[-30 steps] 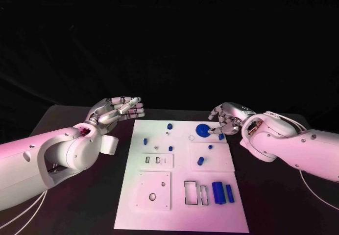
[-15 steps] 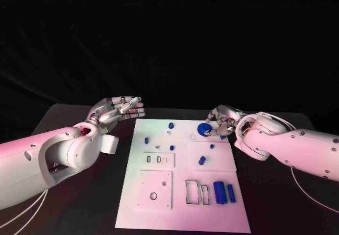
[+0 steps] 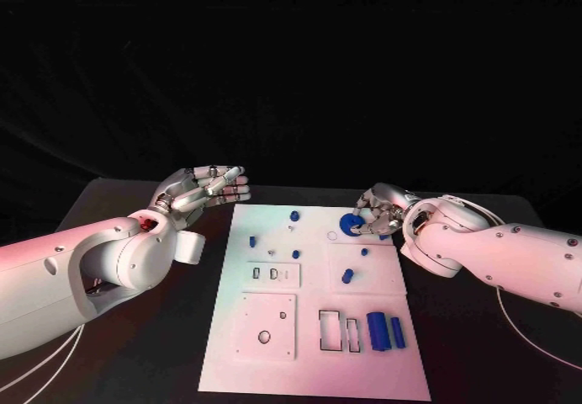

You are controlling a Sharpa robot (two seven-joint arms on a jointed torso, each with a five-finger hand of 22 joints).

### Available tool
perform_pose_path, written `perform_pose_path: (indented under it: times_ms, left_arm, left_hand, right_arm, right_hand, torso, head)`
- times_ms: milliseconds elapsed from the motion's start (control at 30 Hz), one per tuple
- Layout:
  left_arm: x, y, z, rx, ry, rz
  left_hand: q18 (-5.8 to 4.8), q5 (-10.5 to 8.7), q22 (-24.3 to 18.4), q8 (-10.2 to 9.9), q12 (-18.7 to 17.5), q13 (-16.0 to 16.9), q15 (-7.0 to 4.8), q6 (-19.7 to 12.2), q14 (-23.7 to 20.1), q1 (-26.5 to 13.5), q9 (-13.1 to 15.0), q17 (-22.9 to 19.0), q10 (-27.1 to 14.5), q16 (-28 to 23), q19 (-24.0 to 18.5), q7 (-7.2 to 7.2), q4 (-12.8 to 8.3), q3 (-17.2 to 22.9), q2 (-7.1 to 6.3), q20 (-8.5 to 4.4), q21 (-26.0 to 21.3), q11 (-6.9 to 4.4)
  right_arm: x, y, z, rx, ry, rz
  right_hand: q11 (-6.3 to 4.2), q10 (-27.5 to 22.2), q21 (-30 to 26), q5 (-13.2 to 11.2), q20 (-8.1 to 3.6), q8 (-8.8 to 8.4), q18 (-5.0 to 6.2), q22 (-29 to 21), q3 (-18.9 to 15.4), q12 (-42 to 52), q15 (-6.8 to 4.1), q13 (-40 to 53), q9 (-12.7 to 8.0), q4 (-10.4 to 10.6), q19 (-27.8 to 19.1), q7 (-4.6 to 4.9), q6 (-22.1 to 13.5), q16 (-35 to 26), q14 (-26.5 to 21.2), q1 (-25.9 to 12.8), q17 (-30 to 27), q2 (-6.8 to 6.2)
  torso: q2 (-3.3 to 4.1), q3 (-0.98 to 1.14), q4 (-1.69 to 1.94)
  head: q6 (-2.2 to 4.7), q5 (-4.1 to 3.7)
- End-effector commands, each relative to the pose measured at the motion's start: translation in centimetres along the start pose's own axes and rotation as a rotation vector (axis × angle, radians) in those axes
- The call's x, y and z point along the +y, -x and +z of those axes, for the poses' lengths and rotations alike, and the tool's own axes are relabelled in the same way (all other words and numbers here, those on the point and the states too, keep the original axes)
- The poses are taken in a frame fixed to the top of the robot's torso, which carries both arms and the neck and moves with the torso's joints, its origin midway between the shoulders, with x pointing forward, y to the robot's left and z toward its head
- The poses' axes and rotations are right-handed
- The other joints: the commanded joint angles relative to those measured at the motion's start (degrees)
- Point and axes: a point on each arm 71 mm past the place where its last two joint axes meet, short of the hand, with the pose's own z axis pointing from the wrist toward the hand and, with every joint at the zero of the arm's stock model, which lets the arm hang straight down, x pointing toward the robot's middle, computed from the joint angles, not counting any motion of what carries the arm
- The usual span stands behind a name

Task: Assemble the parts on the task board

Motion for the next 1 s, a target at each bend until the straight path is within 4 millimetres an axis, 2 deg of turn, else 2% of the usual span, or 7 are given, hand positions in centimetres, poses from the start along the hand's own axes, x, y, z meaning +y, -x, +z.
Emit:
perform_pose_path:
  times_ms: [33, 300, 533, 600, 667, 900, 1000]
  left_arm:
    - [-0.1, -0.2, 0.1, 0.017, -0.006, -0.01]
    - [-0.1, -0.2, 0.1, 0.018, -0.005, -0.01]
    - [-0.1, -0.2, 0.1, 0.018, -0.005, -0.01]
    - [-0.1, -0.2, 0.1, 0.018, -0.005, -0.01]
    - [-0.1, -0.2, 0.1, 0.018, -0.005, -0.011]
    - [0.0, -0.1, 0.2, 0.016, -0.005, -0.009]
    - [0.0, -0.1, 0.2, 0.015, -0.006, -0.009]
  left_hand:
    - [1.07, -0.24, -0.1, -0.2, -0.3, 0.0, 0.02, -0.4, -0.3, -0.5, 0.0, 0.1, 0.1, -0.3, 0.0, 1.28, -0.1, -0.3, 0.26, 0.53, -0.3, 0.22]
    - [1.08, -0.22, -0.1, -0.2, -0.4, 0.0, 0.03, -0.4, -0.4, -0.3, 0.0, 0.1, 0.2, -0.4, 0.0, 1.26, -0.2, -0.4, 0.26, 0.55, -0.4, 0.21]
    - [1.08, -0.22, -0.2, -0.2, -0.4, 0.0, 0.03, -0.4, -0.4, -0.3, 0.0, 0.1, 0.2, -0.4, 0.0, 1.26, -0.2, -0.4, 0.26, 0.55, -0.4, 0.21]
    - [1.08, -0.22, -0.2, -0.2, -0.4, 0.0, 0.03, -0.4, -0.4, -0.3, 0.0, 0.1, 0.2, -0.4, 0.0, 1.26, -0.2, -0.4, 0.26, 0.55, -0.4, 0.21]
    - [1.08, -0.22, -0.2, -0.2, -0.4, 0.0, 0.03, -0.4, -0.4, -0.3, 0.0, 0.1, 0.2, -0.4, 0.0, 1.26, -0.2, -0.4, 0.26, 0.55, -0.4, 0.21]
    - [1.08, -0.2, -0.2, -0.2, -0.4, 0.0, 0.03, -0.4, -0.4, -0.2, 0.1, 0.1, 0.2, -0.5, 0.0, 1.26, -0.3, -0.4, 0.32, 0.56, -0.4, 0.22]
    - [1.08, -0.2, -0.2, -0.2, -0.4, 0.0, 0.03, -0.4, -0.4, -0.2, 0.1, 0.1, 0.2, -0.5, 0.0, 1.26, -0.3, -0.4, 0.32, 0.56, -0.4, 0.22]
  right_arm:
    - [-0.1, -0.2, 0.0, 0.025, -0.013, -0.002]
    - [-0.1, -0.5, 0.1, 0.036, -0.007, -0.015]
    - [0.5, -0.7, 0.0, -0.001, 0.019, -0.039]
    - [0.7, -0.7, -0.2, -0.014, 0.026, -0.031]
    - [1.0, -0.7, -0.4, -0.034, 0.036, -0.025]
    - [2.8, -0.1, -1.4, -0.121, 0.109, -0.056]
    - [4.4, 0.1, -1.9, -0.144, 0.168, -0.088]
  right_hand:
    - [0.02, 0.7, 0.5, 0.3, -0.23, 0.31, -0.57, 0.3, 0.9, 0.5, -0.18, 7.0, -0.2, 0.1, 0.4, -0.11, 0.9, 0.2, 6.0, -0.1, 15.1, 0.69]
    - [-0.79, 2.5, 1.6, 0.2, -0.88, 0.11, -0.86, 1.8, 5.4, 2.3, -0.89, 9.5, -0.2, -0.3, 1.0, -1.02, 4.2, 0.2, 6.0, 0.8, 15.1, 0.8]
    - [-0.84, 2.8, 1.7, -0.5, -0.97, -0.27, -0.92, 2.1, 6.6, 2.5, -0.95, 9.8, -0.2, -0.1, 1.1, -1.04, 4.7, 0.2, 6.0, 0.3, 15.1, 0.04]
    - [-0.8, 2.9, 1.8, -2.2, -0.96, -0.48, -0.95, 2.3, 6.7, 2.6, -0.91, 9.9, -0.2, 0.2, 1.1, -1.03, 4.9, 0.2, 6.0, -1.1, 15.1, -0.24]
    - [-0.88, 3.1, 1.9, -1.8, -0.99, -0.59, -0.97, 2.4, 7.2, 2.8, -0.97, 10.2, -0.1, 0.0, 1.2, -1.14, 5.1, 0.2, 6.0, -1.2, 15.1, -0.14]
    - [-1.03, 3.4, 3.5, -0.6, -1.09, -0.78, -1.44, 4.4, 8.4, 3.1, -1.1, 10.6, 0.0, -0.2, 2.2, -1.28, 5.5, 0.2, 6.0, -1.1, 15.1, -0.44]
    - [-1.06, 3.4, 3.7, -0.5, -1.12, -0.8, -1.51, 4.6, 8.6, 3.1, -1.12, 10.7, 0.0, -0.3, 2.4, -1.32, 5.6, 0.2, 6.0, -1.0, 15.1, -0.53]
  torso:
    - [-0.01, -0.05, -0.02]
    - [0.03, -0.01, 0.02]
    - [-0.07, 0.03, -0.01]
    - [-0.07, 0.02, 0.0]
    - [-0.07, 0.06, -0.01]
    - [-0.2, 0.0, -0.05]
    - [-0.13, 0.04, -0.02]
  head:
    - [-0.12, -0.03]
    - [-0.28, -0.01]
    - [-0.27, 0.01]
    - [-0.22, 0.0]
    - [-0.23, 0.06]
    - [0.05, 0.08]
    - [0.23, 0.01]
